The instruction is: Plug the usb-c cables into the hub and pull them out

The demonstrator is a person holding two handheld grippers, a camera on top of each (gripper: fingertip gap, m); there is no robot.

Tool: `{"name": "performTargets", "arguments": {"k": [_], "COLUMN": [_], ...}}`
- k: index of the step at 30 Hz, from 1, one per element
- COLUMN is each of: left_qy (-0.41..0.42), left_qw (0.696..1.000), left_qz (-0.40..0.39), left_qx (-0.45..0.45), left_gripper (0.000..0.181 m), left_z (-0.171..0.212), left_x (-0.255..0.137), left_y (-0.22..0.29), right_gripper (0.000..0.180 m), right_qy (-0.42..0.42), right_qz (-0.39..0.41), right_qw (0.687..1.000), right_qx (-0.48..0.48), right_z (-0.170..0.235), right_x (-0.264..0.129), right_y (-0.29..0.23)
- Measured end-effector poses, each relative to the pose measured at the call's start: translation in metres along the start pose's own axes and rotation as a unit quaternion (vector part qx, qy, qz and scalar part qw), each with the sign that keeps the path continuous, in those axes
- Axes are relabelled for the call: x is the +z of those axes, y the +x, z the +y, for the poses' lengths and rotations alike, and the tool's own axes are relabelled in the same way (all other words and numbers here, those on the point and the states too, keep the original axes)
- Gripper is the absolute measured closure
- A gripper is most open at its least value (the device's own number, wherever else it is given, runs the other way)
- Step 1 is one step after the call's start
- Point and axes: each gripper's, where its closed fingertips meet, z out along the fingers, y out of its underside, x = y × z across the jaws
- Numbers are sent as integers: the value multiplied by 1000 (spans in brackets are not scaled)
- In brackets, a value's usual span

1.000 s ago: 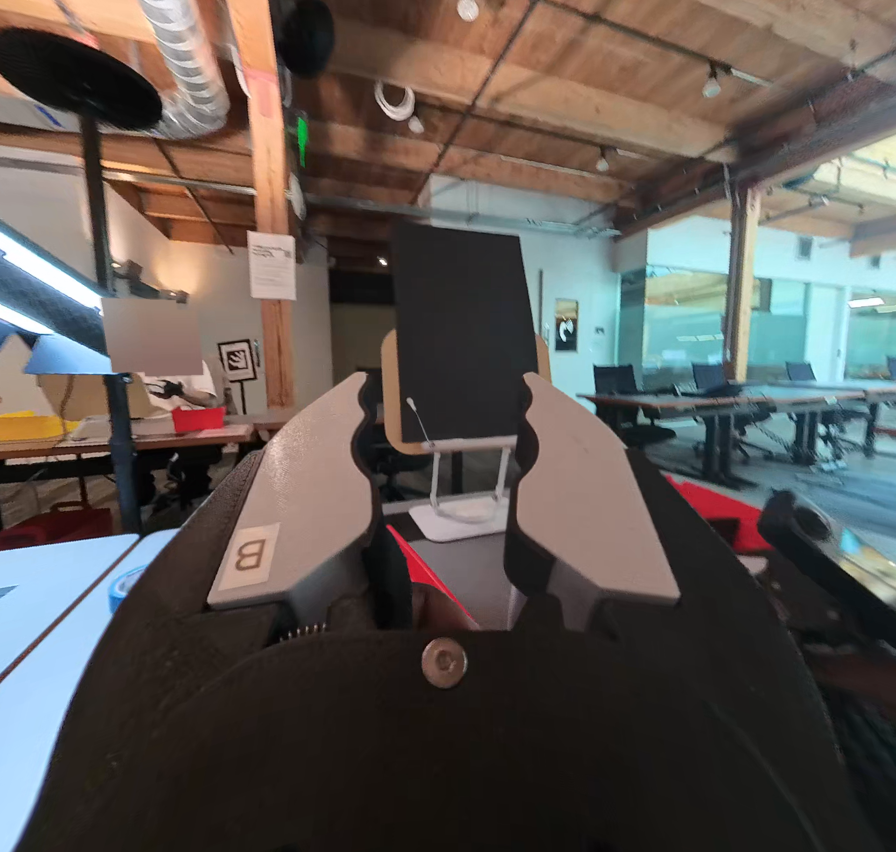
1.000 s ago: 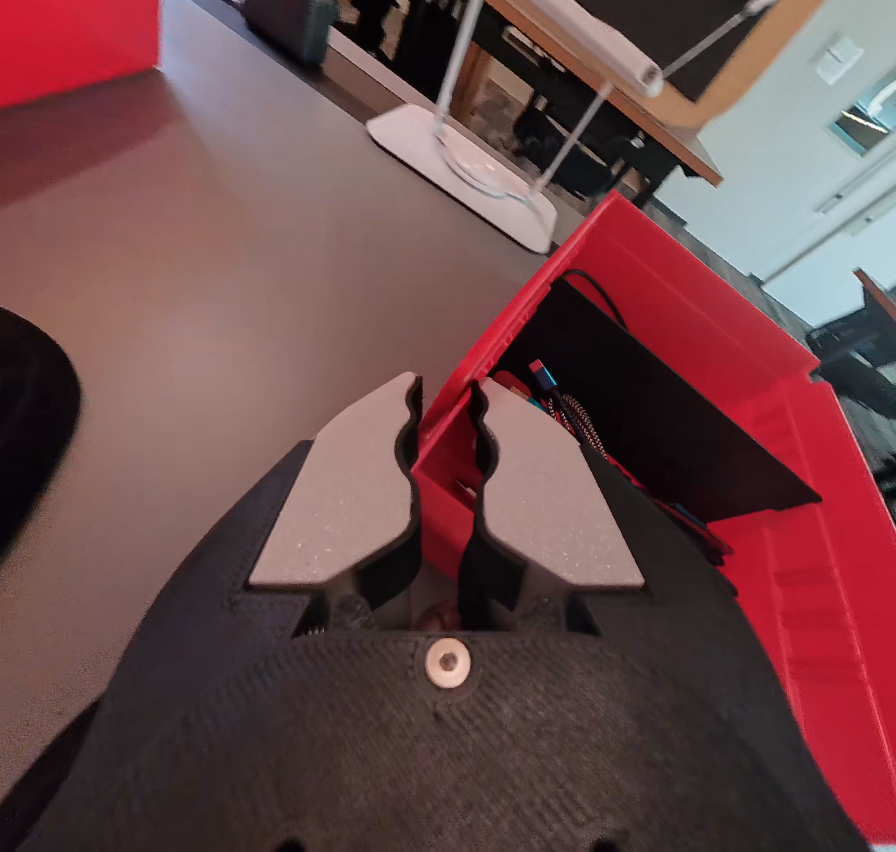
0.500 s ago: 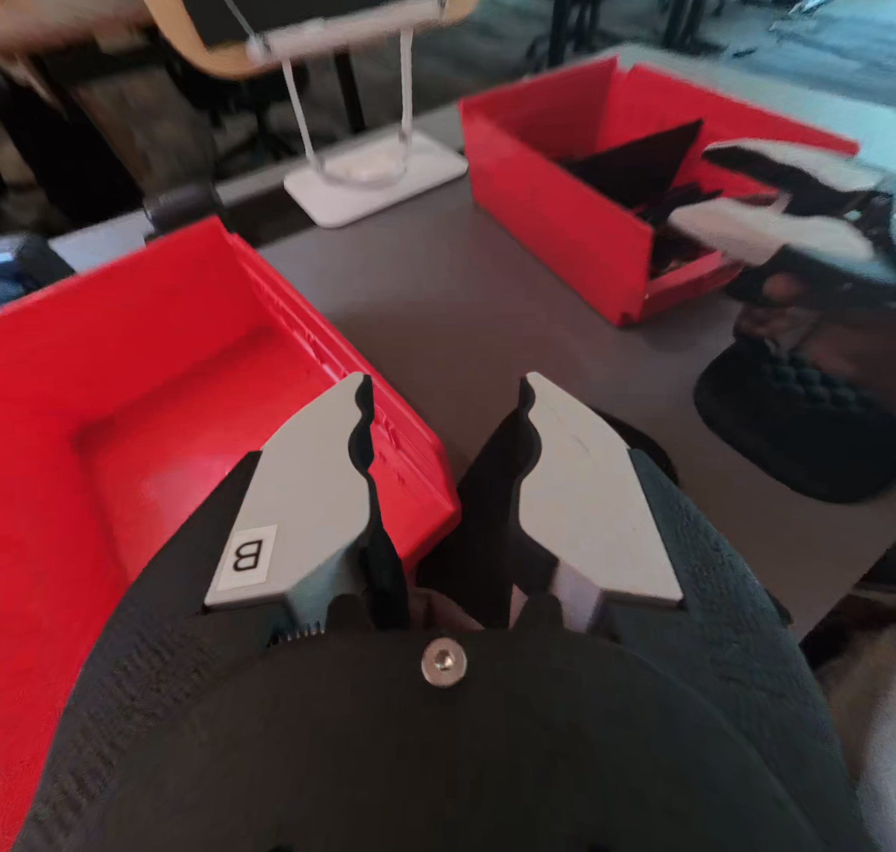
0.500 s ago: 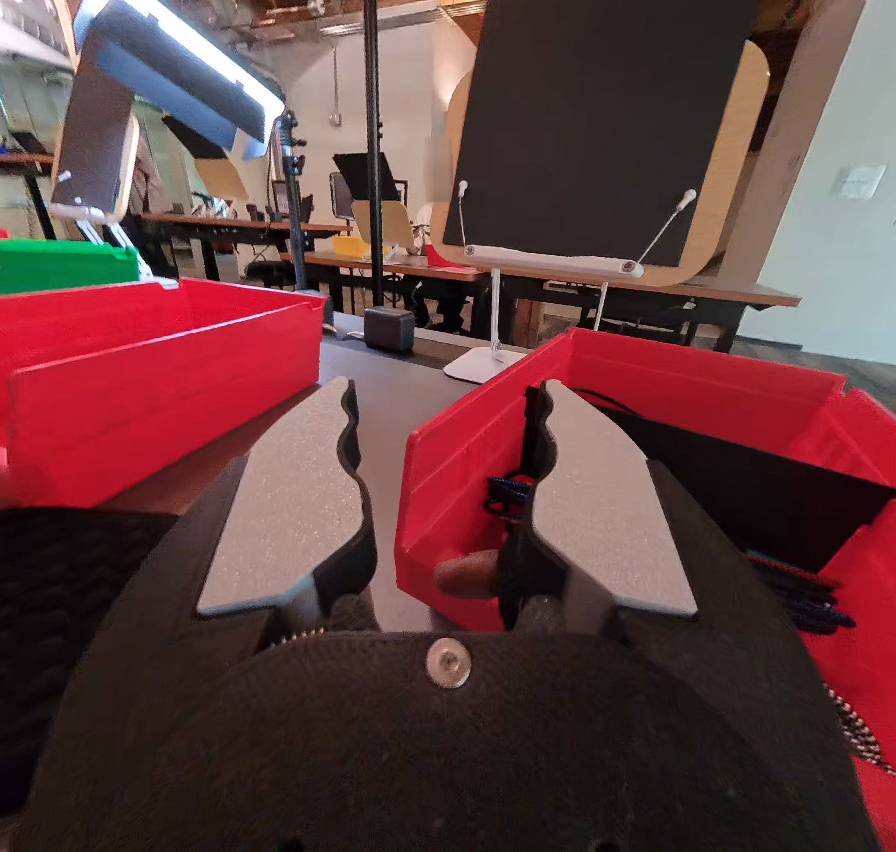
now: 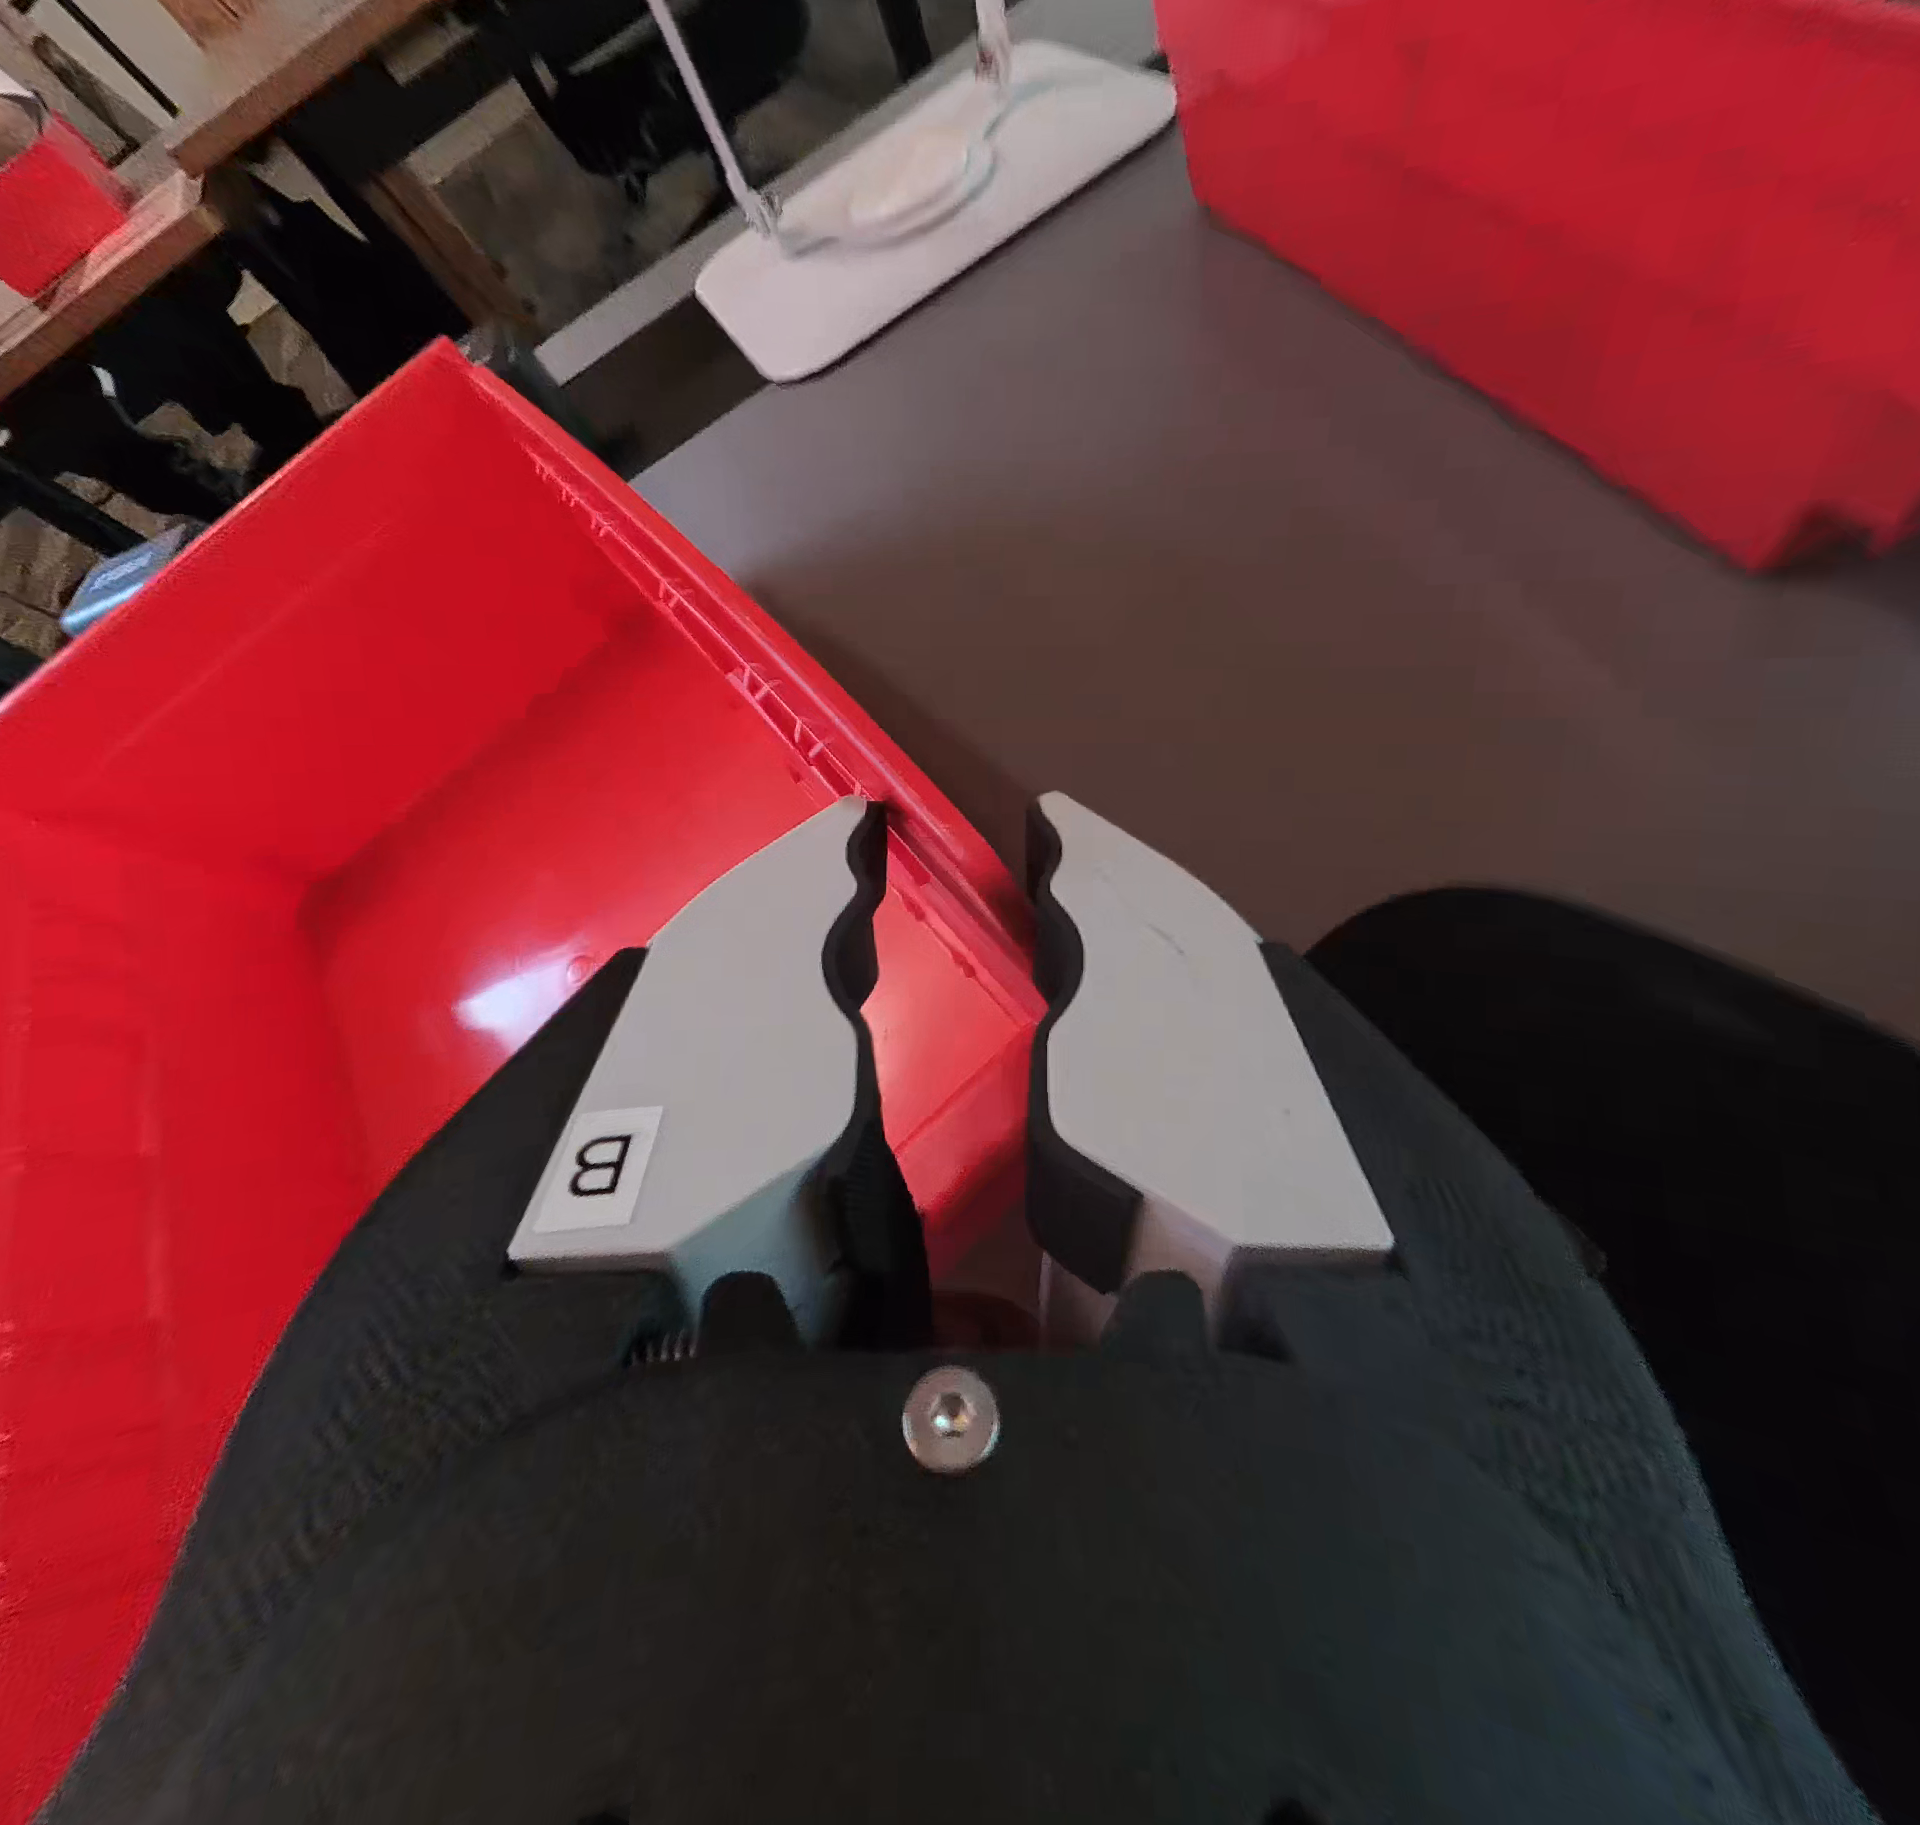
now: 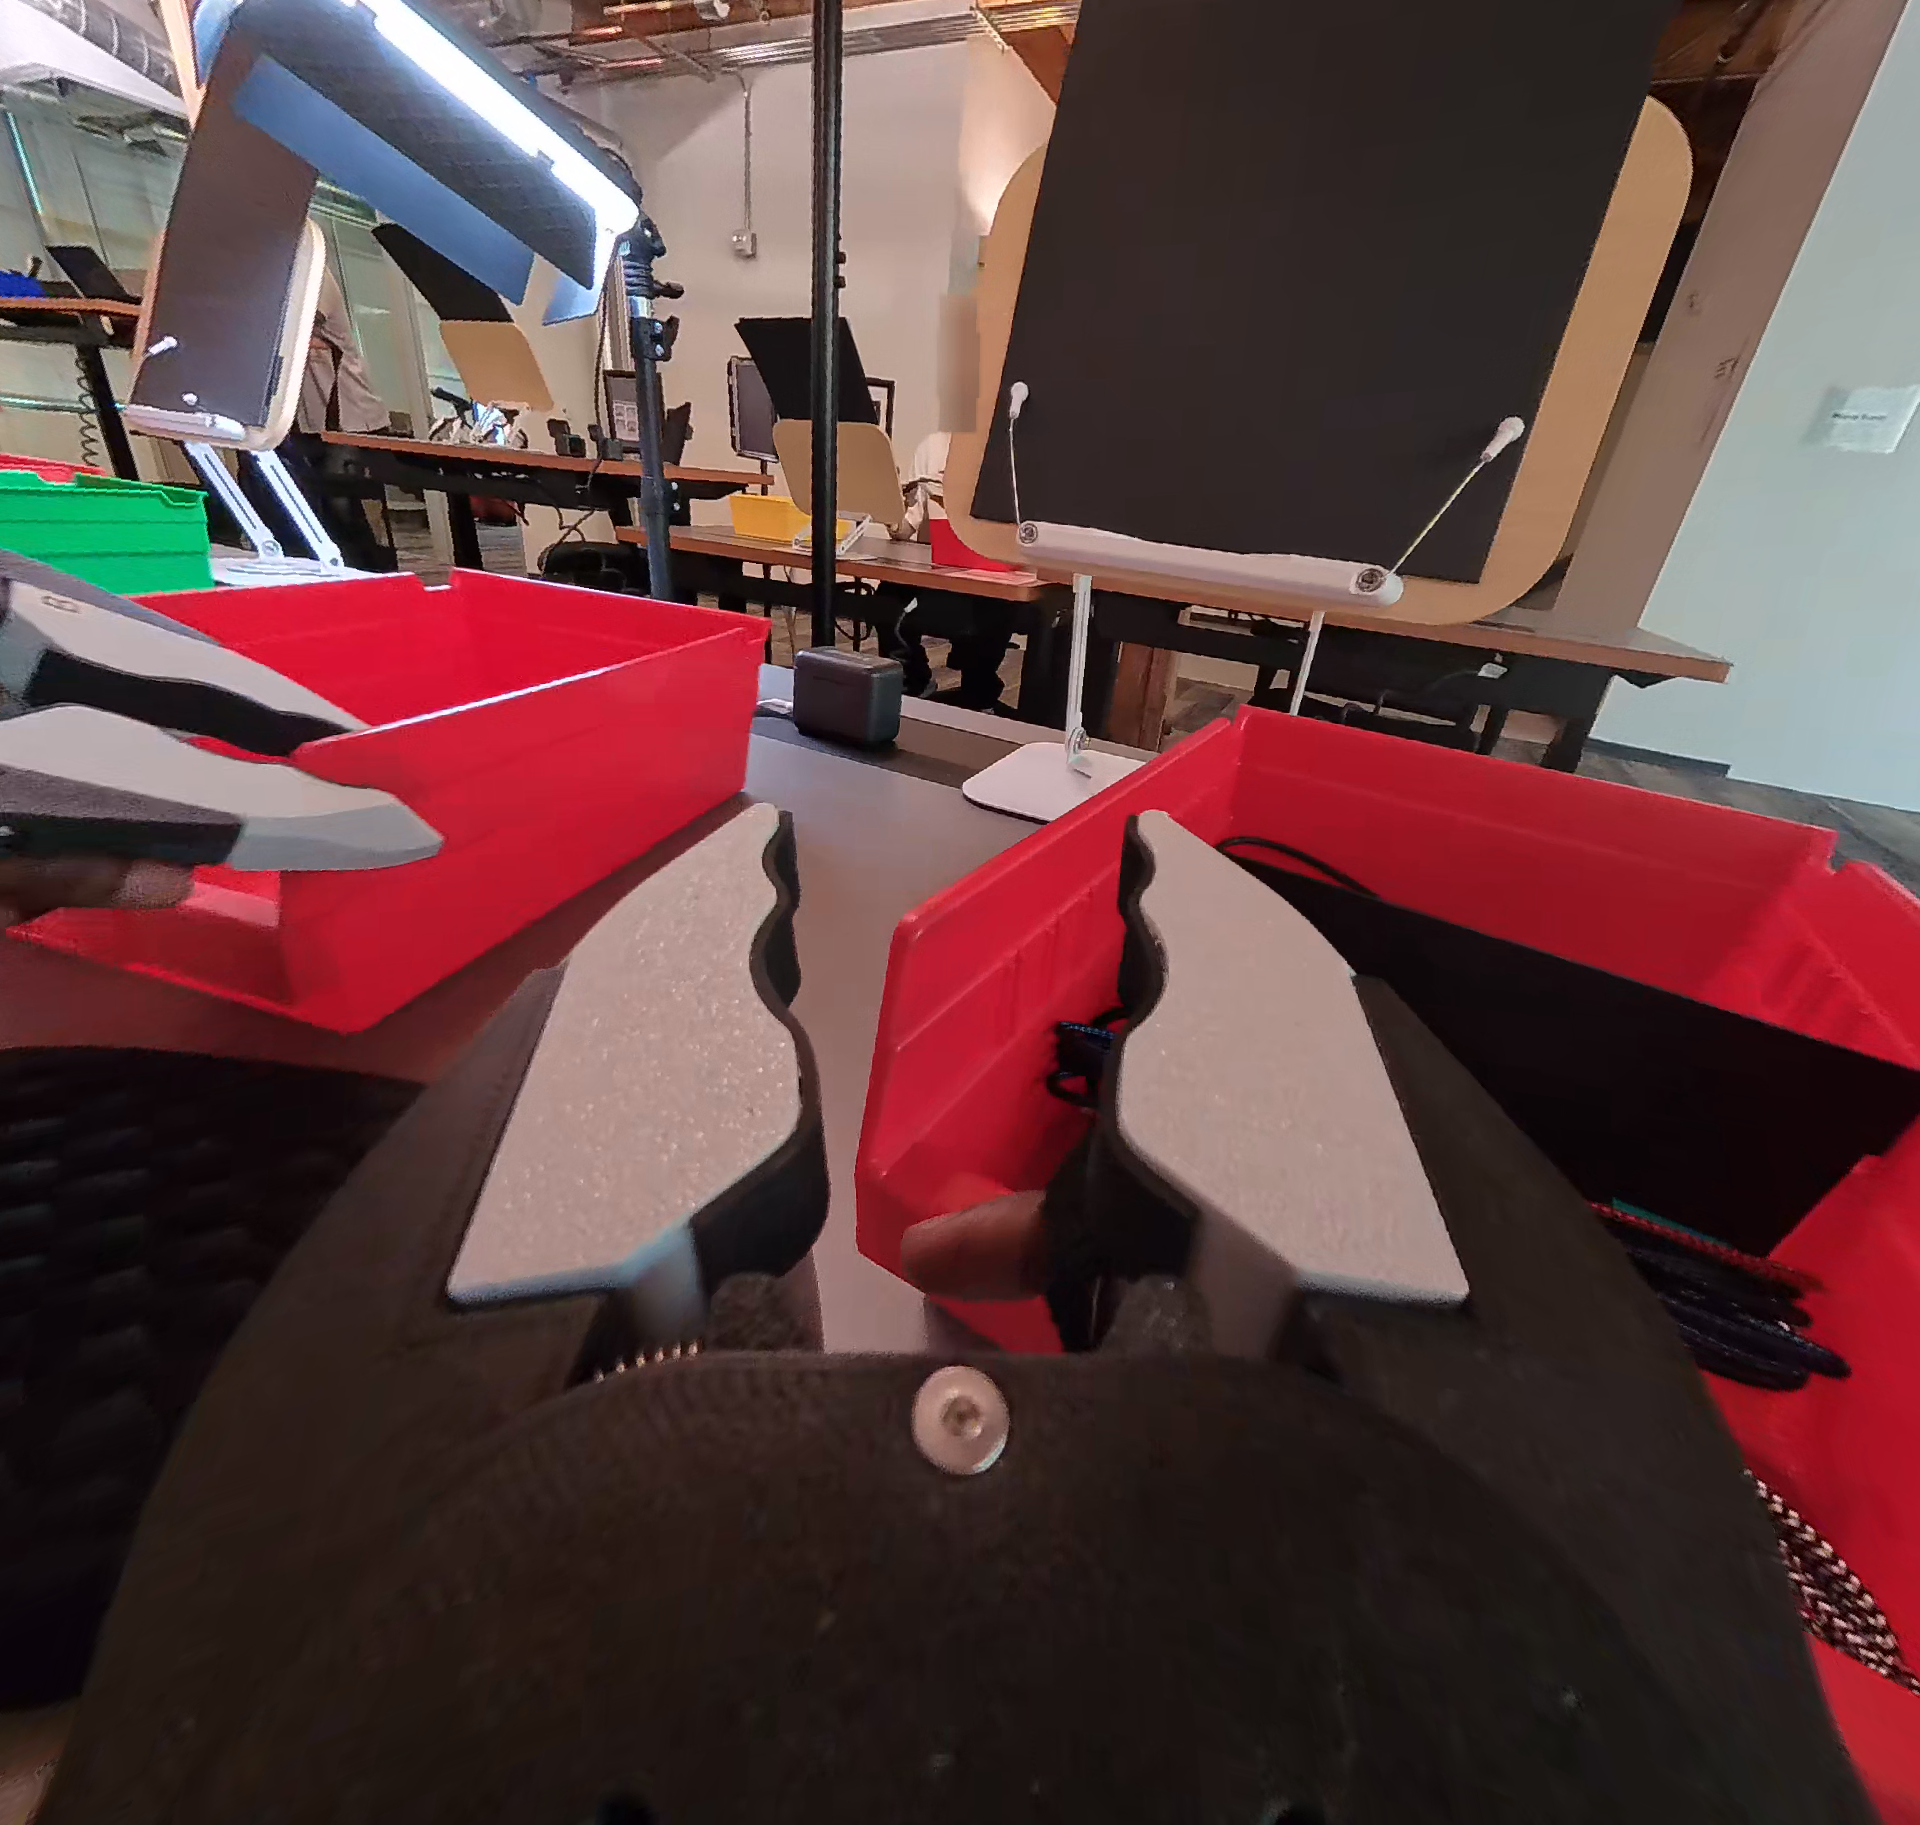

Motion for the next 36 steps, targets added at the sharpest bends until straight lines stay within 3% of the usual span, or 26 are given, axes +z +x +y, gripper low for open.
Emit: {"name": "performTargets", "arguments": {"k": [1,14,21,23,25,28,31,36], "left_qy": [10,81,107,140,172,212,210,146], "left_qw": [1000,989,981,977,974,966,950,948], "left_qz": [12,94,136,134,103,3,-99,-118], "left_qx": [-11,-79,-90,-91,-103,-148,-209,-256], "left_gripper": [155,156,143,139,137,137,137,131], "left_z": [-4,-34,-43,-51,-55,-46,-12,38], "left_x": [3,16,1,-15,-33,-57,-73,-72], "left_y": [7,58,56,42,16,-46,-105,-133], "right_gripper": [121,132,137,152,164,163,162,162], "right_qy": [1,-41,-158,-205,-217,-208,-192,-178], "right_qz": [1,30,43,47,64,40,-2,-46], "right_qw": [1000,998,981,969,958,954,957,958], "right_qx": [-2,-23,-101,-133,-174,-211,-217,-220], "right_z": [0,10,42,55,58,57,55,53], "right_x": [0,3,16,20,23,25,25,30], "right_y": [0,5,-2,-4,-4,-16,-33,-62]}}
